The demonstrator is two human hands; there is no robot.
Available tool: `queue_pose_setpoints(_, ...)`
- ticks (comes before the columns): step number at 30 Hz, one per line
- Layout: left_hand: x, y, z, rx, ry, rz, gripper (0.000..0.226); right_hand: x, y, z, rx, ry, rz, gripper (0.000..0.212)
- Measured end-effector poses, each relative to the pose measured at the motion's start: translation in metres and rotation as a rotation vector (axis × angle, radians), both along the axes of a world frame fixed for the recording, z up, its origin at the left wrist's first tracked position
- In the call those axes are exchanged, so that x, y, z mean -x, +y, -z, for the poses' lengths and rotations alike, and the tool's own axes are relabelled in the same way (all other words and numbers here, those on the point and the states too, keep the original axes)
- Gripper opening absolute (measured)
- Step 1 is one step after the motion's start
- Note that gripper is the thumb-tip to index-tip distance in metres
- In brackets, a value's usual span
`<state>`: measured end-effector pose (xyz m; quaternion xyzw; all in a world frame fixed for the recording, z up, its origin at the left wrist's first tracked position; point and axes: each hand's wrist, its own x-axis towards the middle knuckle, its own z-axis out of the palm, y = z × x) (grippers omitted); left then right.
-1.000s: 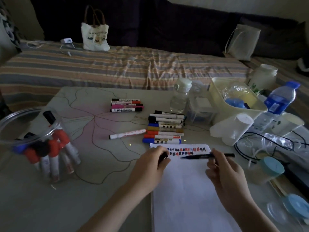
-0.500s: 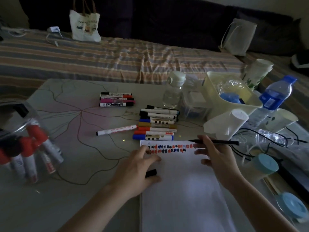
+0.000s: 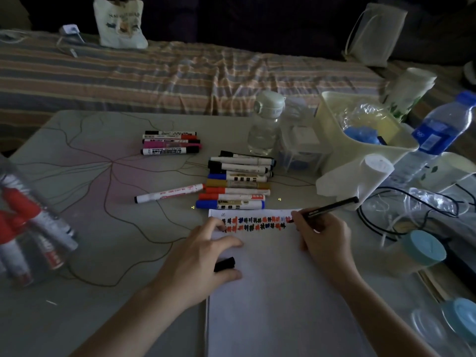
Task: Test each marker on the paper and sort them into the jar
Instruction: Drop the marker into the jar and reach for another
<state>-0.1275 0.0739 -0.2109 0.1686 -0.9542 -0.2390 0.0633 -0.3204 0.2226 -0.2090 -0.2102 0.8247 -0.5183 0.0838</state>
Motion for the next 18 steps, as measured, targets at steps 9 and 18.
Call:
queue_pose_setpoints(9, 0.0003, 0.0006, -0.0016, -0.010, -0.001, -0.011, 0.056, -0.0007, 0.0008, 0.0016, -0.066, 0.015, -0.011, 0.024)
queue_pose_setpoints(18, 0.0009, 0.0009, -0.0016, -0.012, -0.021, -0.017, 0.057, -0.0004, 0.0020, 0.0019, -0.066, 0.022, -0.032, 0.020)
